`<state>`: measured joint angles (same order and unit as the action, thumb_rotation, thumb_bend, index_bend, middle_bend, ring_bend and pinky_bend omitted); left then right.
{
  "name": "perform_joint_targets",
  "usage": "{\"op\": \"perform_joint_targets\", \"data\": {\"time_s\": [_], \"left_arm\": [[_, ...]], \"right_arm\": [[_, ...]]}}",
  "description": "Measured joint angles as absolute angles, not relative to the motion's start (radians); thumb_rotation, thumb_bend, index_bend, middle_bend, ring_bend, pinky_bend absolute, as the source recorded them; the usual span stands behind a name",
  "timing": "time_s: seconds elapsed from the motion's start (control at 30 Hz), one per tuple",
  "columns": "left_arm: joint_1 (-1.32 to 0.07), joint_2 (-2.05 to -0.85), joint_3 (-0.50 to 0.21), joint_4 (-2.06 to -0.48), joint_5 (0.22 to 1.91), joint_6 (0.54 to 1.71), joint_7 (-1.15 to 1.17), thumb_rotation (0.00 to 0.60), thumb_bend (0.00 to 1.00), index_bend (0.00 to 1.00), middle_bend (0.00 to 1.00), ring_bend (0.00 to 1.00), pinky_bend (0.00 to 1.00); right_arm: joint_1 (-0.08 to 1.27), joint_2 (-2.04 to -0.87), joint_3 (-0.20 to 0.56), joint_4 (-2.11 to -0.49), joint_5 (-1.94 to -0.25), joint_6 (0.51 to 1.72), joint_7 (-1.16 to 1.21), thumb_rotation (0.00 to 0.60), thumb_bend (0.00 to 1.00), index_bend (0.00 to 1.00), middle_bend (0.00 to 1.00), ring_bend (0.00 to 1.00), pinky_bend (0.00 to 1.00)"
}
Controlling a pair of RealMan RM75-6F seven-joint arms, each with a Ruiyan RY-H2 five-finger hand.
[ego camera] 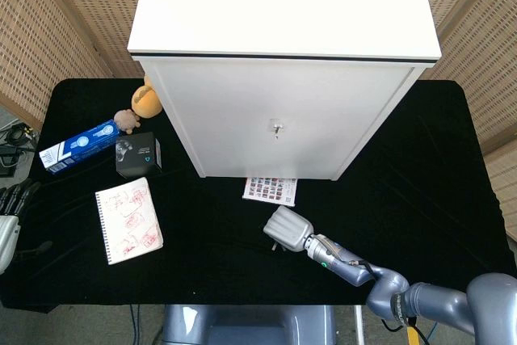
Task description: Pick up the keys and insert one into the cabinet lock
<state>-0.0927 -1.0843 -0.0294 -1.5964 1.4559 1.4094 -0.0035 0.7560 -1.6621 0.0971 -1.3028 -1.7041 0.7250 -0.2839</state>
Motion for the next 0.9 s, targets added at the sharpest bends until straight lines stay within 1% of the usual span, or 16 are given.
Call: {"op": "perform_joint_targets", "data": {"time_s": [0.4, 0.9], "left_arm": [[-0.097, -1.084, -0.030, -1.592, 1.449, 1.402, -0.008, 0.600, 0.00, 0.00, 0.00, 0.00, 0.00], [-0.098, -1.080, -0.028, -1.594, 1.450, 1.403, -0.014, 0.600, 0.00, 0.00, 0.00, 0.00, 0.00]], "right_arm": [[0.775, -1.731, 0.069, -1.247, -1.624, 0.727, -0.333, 0.600, 0.56, 0.54, 0.87, 0.84, 1.00], [0.785, -1.729, 0.026, -1.243, -1.610, 0.765, -0.353, 0.600, 0.56, 0.54, 0.87, 0.84, 1.00]]}}
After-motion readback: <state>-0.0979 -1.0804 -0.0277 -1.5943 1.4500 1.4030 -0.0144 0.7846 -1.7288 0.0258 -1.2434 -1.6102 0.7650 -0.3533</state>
